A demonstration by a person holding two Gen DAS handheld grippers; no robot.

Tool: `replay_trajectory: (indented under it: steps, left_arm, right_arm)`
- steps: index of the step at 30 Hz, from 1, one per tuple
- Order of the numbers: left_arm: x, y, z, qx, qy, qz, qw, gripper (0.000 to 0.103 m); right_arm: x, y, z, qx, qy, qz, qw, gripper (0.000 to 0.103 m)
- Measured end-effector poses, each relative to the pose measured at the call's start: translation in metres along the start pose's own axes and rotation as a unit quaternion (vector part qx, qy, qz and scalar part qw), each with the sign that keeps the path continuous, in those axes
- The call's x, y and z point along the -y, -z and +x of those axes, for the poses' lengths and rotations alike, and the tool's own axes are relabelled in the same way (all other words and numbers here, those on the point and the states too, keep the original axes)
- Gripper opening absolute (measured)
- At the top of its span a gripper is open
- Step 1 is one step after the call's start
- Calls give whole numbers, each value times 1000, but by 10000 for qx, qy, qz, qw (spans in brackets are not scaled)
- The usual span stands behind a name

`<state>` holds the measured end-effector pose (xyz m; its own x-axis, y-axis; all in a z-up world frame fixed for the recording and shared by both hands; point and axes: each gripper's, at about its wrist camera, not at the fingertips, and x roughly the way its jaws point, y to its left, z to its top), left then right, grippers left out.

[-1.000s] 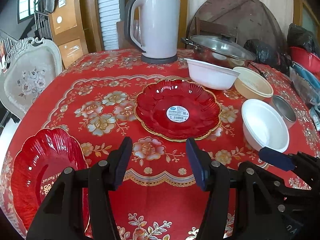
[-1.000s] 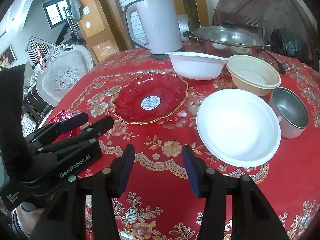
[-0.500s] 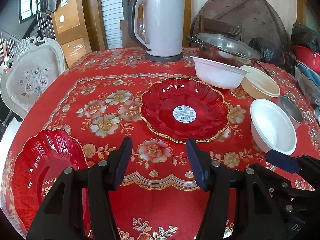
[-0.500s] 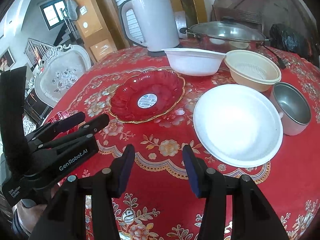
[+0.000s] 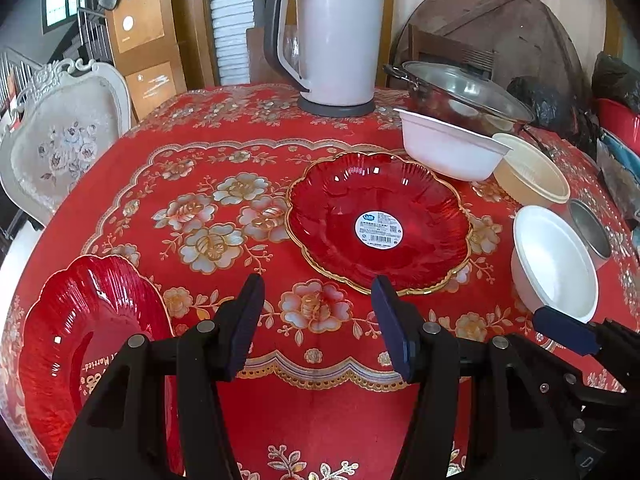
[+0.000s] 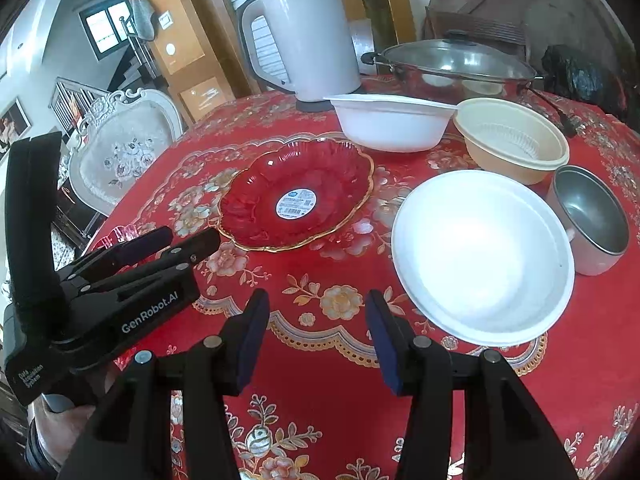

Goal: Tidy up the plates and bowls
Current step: 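Move both grippers toward the small labelled red plate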

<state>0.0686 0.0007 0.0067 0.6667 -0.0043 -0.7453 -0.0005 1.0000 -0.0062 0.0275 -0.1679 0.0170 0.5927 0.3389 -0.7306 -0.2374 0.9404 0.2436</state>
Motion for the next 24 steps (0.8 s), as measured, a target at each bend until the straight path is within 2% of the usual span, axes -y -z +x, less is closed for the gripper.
replay_trajectory:
  steps: [18, 24]
  left_arm:
    - [-3, -13, 11, -197, -51, 6, 9998, 56]
    - [-7, -18, 9, -146, -107, 4, 9998, 56]
  right_arm:
    - [0, -9, 5, -21, 57, -63, 10000, 51]
    - [1, -13, 6, -7, 46, -40, 10000, 53]
